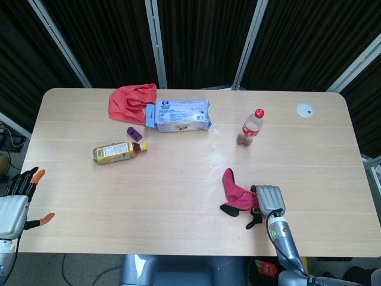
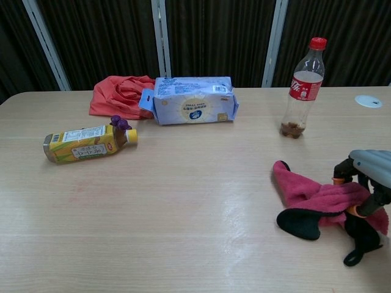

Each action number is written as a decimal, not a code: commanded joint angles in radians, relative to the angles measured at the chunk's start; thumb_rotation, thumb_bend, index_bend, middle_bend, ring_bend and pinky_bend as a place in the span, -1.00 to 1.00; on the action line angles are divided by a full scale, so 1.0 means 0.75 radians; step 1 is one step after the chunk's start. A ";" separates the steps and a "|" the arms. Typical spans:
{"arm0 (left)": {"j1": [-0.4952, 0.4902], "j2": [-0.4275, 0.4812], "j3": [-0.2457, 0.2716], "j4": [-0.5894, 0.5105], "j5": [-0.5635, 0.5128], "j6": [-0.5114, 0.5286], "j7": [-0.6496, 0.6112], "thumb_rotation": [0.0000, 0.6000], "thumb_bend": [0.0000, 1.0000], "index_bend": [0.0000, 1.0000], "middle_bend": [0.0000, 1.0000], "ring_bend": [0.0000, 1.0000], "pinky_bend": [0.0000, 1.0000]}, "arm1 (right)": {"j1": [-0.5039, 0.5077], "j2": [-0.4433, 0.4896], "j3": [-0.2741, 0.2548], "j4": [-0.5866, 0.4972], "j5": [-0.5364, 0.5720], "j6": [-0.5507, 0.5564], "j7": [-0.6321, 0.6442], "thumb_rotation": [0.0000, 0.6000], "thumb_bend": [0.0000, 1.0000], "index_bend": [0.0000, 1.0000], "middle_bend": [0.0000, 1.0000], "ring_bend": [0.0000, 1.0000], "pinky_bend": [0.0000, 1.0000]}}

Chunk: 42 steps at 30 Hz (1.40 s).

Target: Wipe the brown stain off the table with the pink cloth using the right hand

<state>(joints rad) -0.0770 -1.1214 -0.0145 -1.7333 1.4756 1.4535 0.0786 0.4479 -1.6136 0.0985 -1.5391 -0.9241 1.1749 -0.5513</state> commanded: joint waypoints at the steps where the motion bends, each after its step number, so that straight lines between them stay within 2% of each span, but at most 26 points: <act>1: 0.000 0.001 0.000 0.001 0.004 0.001 -0.004 1.00 -1.00 -0.85 -1.00 -1.00 -1.00 | -0.001 0.000 0.032 0.062 0.042 0.005 -0.001 1.00 -0.17 0.52 0.31 0.16 0.50; 8: 0.001 0.000 -0.002 0.004 0.001 0.003 -0.003 1.00 -1.00 -0.85 -1.00 -1.00 -1.00 | 0.005 0.012 0.117 0.187 0.141 0.015 -0.011 1.00 -0.17 0.52 0.31 0.16 0.50; 13: 0.001 -0.001 -0.001 0.004 0.004 0.005 -0.003 1.00 -1.00 -0.85 -1.00 -1.00 -1.00 | 0.007 0.054 0.162 0.219 0.149 0.039 -0.007 1.00 -0.17 0.52 0.31 0.16 0.51; 19: 0.002 -0.001 -0.001 0.004 0.004 0.006 0.001 1.00 -1.00 -0.85 -1.00 -1.00 -1.00 | 0.004 0.119 0.239 0.139 0.096 0.085 0.094 1.00 -0.17 0.52 0.31 0.16 0.51; 22: 0.002 -0.002 -0.002 0.004 0.003 0.006 0.003 1.00 -1.00 -0.85 -1.00 -1.00 -1.00 | 0.007 0.151 0.252 0.070 0.069 0.095 0.108 1.00 -0.17 0.51 0.31 0.15 0.50; 28: 0.002 0.000 -0.001 0.002 0.000 0.003 0.001 1.00 -1.00 -0.85 -1.00 -1.00 -1.00 | -0.009 0.208 0.210 -0.047 0.029 0.100 0.093 1.00 -0.17 0.51 0.31 0.15 0.51; 42: 0.003 0.001 0.000 -0.003 -0.002 0.001 0.007 1.00 -1.00 -0.85 -1.00 -1.00 -1.00 | -0.079 0.237 0.003 -0.172 -0.094 0.062 0.077 1.00 -0.17 0.51 0.31 0.15 0.50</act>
<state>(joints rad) -0.0752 -1.1208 -0.0143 -1.7355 1.4743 1.4539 0.0834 0.3961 -1.4374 0.1148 -1.6533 -0.9790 1.2253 -0.4970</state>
